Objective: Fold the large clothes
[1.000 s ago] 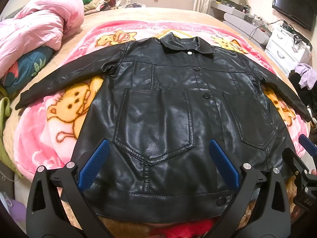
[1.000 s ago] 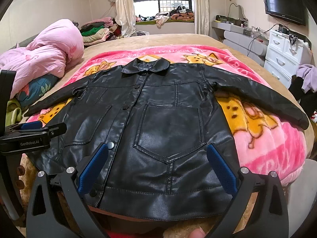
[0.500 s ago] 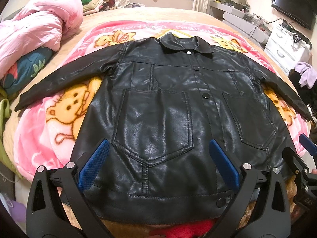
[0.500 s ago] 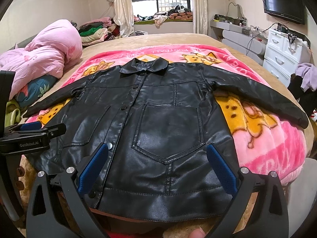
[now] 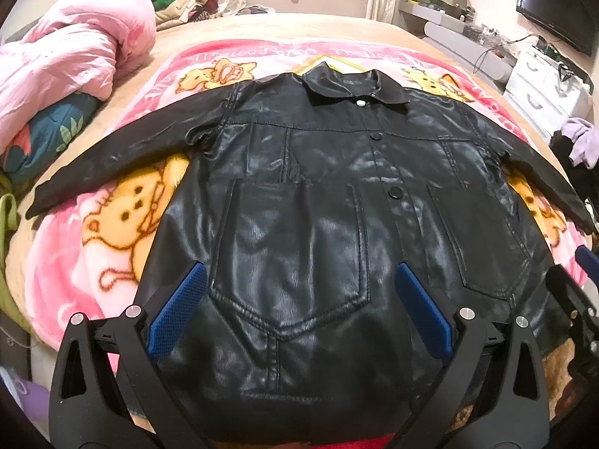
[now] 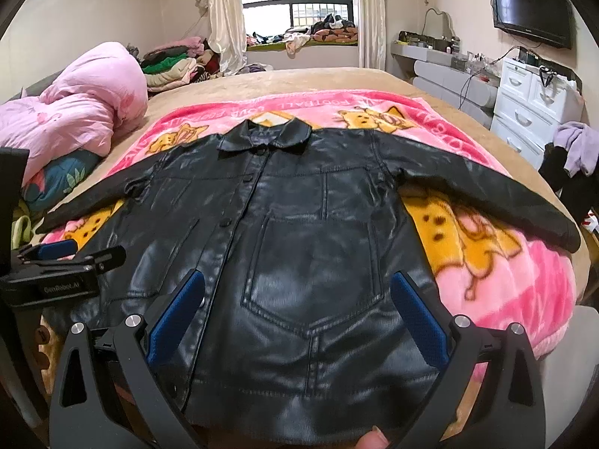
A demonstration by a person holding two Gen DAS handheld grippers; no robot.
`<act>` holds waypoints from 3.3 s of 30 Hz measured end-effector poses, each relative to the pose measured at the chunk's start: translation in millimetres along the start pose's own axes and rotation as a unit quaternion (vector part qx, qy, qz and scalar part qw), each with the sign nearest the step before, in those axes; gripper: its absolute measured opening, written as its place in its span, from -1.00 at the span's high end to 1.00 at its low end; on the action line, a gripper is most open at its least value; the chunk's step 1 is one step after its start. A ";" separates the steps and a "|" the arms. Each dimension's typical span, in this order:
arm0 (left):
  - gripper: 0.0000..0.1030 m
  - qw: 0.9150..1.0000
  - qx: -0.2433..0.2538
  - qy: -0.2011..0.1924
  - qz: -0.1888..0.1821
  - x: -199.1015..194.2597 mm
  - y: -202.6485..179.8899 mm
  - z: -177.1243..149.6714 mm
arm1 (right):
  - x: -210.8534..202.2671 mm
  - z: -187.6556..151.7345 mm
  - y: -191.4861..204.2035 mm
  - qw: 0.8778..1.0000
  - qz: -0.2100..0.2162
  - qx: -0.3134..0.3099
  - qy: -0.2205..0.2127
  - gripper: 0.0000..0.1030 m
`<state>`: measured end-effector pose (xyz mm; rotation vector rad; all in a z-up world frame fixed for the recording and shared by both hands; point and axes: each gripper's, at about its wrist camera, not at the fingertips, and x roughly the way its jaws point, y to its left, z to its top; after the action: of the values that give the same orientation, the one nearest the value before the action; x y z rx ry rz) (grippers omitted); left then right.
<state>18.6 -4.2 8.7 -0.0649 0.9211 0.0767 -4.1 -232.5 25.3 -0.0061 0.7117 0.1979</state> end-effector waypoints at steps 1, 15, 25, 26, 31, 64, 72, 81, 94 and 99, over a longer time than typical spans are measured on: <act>-0.83 1.000 0.001 0.000 0.001 1.6 -0.1 2.7 | 1.3 2.7 -0.4 1.000 0.000 0.000 -0.001 -0.92; -0.83 1.000 0.011 -0.011 0.012 24.0 -10.1 55.6 | 26.4 55.1 -9.5 1.000 -0.004 0.008 -0.019 -0.92; -0.83 1.000 0.016 -0.008 -0.001 49.2 -19.9 101.8 | 52.2 100.0 -26.4 0.999 -0.028 0.025 -0.036 -0.92; -0.83 1.000 0.016 -0.008 -0.004 50.5 -20.5 104.2 | 55.7 104.5 -28.5 0.998 -0.032 0.028 -0.035 -0.92; -0.83 1.000 0.015 -0.009 -0.014 64.2 -29.9 127.9 | 72.0 118.2 -39.7 0.997 -0.049 0.042 -0.029 -0.92; -0.83 0.997 0.065 0.014 -0.033 173.8 -99.3 182.3 | 137.3 86.9 -245.6 0.927 -0.254 0.276 0.006 -0.92; -0.83 0.997 0.069 0.023 -0.029 183.7 -97.4 181.0 | 103.2 35.7 -326.7 0.845 -0.315 0.431 -0.012 -0.92; -0.83 0.998 0.056 0.025 -0.020 185.9 -84.5 186.4 | 101.9 3.6 -394.4 0.808 -0.235 0.539 -0.040 -0.92; -0.83 0.998 0.053 0.011 -0.038 174.4 -71.1 199.2 | 101.4 5.8 -436.6 0.792 -0.133 0.580 -0.133 0.55; -0.83 0.998 0.053 -0.003 -0.040 161.2 -67.1 205.5 | 85.0 54.8 -411.9 0.844 -0.071 0.500 -0.180 0.70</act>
<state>285.0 -46.5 5.7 -0.0035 0.9134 -0.0459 169.5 -617.5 -13.8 0.9597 0.3649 -0.3319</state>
